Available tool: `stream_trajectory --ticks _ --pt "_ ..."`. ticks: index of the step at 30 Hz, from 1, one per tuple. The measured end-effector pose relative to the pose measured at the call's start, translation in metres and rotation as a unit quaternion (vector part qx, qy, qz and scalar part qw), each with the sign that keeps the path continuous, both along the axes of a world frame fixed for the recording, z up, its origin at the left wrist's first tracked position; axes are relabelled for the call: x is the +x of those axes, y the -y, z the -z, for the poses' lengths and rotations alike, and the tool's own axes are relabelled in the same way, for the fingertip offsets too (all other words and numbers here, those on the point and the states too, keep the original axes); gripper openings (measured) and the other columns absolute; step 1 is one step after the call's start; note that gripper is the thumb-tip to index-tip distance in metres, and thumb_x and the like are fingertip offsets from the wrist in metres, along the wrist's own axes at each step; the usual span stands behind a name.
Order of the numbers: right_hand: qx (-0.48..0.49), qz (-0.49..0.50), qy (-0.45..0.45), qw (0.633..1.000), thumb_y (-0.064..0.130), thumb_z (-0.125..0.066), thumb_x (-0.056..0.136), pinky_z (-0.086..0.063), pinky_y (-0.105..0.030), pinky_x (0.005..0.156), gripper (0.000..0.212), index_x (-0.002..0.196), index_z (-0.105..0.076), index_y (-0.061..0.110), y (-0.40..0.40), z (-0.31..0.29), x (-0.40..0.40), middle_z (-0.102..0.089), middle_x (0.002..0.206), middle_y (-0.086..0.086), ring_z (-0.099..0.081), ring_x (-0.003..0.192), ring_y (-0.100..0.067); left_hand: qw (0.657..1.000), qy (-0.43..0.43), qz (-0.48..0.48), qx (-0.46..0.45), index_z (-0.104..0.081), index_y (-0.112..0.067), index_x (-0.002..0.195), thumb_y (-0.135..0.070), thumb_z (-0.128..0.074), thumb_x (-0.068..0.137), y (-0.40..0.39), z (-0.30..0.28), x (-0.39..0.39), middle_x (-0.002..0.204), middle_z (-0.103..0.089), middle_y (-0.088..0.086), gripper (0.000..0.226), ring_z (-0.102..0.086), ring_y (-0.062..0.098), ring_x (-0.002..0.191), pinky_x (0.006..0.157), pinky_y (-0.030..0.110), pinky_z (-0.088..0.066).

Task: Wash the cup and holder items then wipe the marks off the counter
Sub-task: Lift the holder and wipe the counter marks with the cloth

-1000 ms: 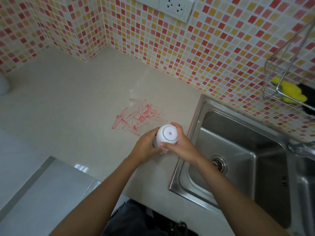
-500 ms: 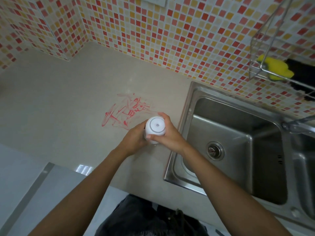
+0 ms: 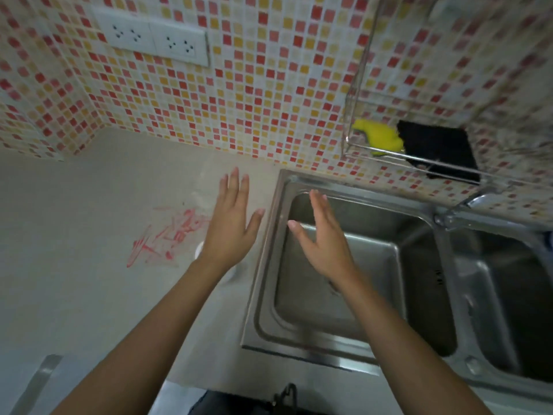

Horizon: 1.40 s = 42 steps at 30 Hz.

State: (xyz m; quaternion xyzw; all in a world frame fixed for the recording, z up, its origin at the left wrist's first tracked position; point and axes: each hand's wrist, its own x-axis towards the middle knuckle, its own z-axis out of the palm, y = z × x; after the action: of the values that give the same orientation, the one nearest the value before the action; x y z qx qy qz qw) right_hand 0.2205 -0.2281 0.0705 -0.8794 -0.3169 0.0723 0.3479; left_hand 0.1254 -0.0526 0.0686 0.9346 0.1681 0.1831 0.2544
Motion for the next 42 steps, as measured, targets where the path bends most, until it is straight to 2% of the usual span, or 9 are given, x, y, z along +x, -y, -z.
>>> stream_trajectory --ticks 6,9,15,19,23,28,33,38,42 --pt "0.102 0.072 0.174 0.977 0.039 -0.054 0.095 -0.026 -0.030 0.115 0.062 0.147 -0.036 0.009 0.055 -0.069 0.068 -0.039 0.151 -0.007 -0.033 0.140 -0.018 0.985 0.052 0.121 0.113 -0.009 -0.006 0.153 -0.043 -0.021 0.100 0.078 -0.056 0.109 0.161 -0.003 0.014 0.066 0.003 0.025 0.149 0.122 0.041 -0.004" --pt "0.122 0.127 0.217 0.960 0.028 -0.054 0.097 -0.029 -0.024 0.109 0.050 0.141 -0.043 0.009 0.075 -0.096 0.108 -0.048 0.143 -0.008 -0.042 0.132 -0.021 0.976 0.043 0.132 0.168 -0.002 -0.007 0.154 -0.045 -0.019 0.103 0.100 -0.074 0.150 0.162 0.003 0.011 0.066 0.007 0.022 0.149 0.121 0.036 0.004" --pt "-0.174 0.234 0.042 0.956 0.045 -0.054 0.088 -0.022 -0.056 0.114 0.068 0.146 -0.033 0.018 0.089 -0.116 0.200 -0.039 0.147 -0.016 -0.036 0.135 -0.037 0.960 -0.019 0.066 0.273 -0.004 -0.007 0.154 -0.059 -0.009 0.100 0.109 -0.062 0.187 0.162 0.004 0.009 0.074 0.010 0.022 0.149 0.119 0.043 0.011" --pt "-0.257 0.242 -0.088 0.931 0.055 -0.052 0.079 -0.027 -0.059 0.111 0.083 0.148 -0.030 0.014 0.078 -0.111 0.231 -0.026 0.152 -0.026 -0.029 0.137 -0.046 0.959 -0.015 0.058 0.277 -0.007 -0.007 0.153 -0.057 -0.013 0.101 0.109 -0.061 0.189 0.161 0.002 0.009 0.072 0.006 0.022 0.149 0.119 0.042 0.010" --pt "-0.332 0.228 -0.022 0.915 0.031 -0.056 0.092 -0.051 -0.045 0.092 0.045 0.130 -0.054 0.005 0.072 -0.117 0.237 -0.058 0.128 -0.017 -0.057 0.111 -0.036 0.963 -0.028 0.057 0.261 0.000 -0.010 0.153 -0.058 -0.014 0.101 0.111 -0.063 0.187 0.160 0.009 0.005 0.072 0.012 0.020 0.148 0.119 0.042 0.012" --pt "-0.363 0.234 0.100 0.896 0.017 -0.048 0.099 -0.047 -0.032 0.070 0.022 0.109 -0.063 0.004 0.087 -0.125 0.230 -0.066 0.104 -0.009 -0.064 0.095 -0.025 0.963 -0.049 0.066 0.256 0.006 -0.014 0.152 -0.060 -0.009 0.099 0.111 -0.070 0.185 0.161 0.008 0.004 0.072 0.014 0.018 0.148 0.118 0.041 0.015" --pt "-0.153 0.294 0.165 0.929 0.016 -0.052 0.095 -0.040 -0.029 0.057 0.019 0.112 -0.061 0.015 0.101 -0.114 0.222 -0.068 0.098 -0.009 -0.065 0.084 -0.026 0.964 -0.078 0.077 0.243 0.003 -0.012 0.154 -0.059 -0.011 0.098 0.114 -0.077 0.180 0.162 0.008 0.005 0.074 0.013 0.018 0.148 0.119 0.041 0.016" --pt "0.127 0.258 0.226 0.931 0.010 -0.048 0.093 -0.039 -0.025 0.076 0.030 0.123 -0.056 0.009 0.103 -0.119 0.190 -0.063 0.114 -0.013 -0.058 0.104 -0.027 0.984 -0.009 0.089 0.152 -0.005 -0.017 0.155 -0.050 -0.030 0.101 0.110 -0.075 0.133 0.163 0.002 0.001 0.068 0.012 0.012 0.147 0.117 0.028 0.013" --pt "0.299 0.170 0.261 0.902 0.003 -0.048 0.082 -0.036 -0.013 0.075 0.028 0.108 -0.059 0.000 0.093 -0.121 0.132 -0.061 0.101 -0.013 -0.053 0.094 -0.019 0.990 0.025 0.029 0.136 -0.010 -0.017 0.155 -0.051 -0.032 0.100 0.089 -0.052 0.061 0.163 -0.003 0.002 0.068 0.007 0.015 0.149 0.118 0.028 0.012"
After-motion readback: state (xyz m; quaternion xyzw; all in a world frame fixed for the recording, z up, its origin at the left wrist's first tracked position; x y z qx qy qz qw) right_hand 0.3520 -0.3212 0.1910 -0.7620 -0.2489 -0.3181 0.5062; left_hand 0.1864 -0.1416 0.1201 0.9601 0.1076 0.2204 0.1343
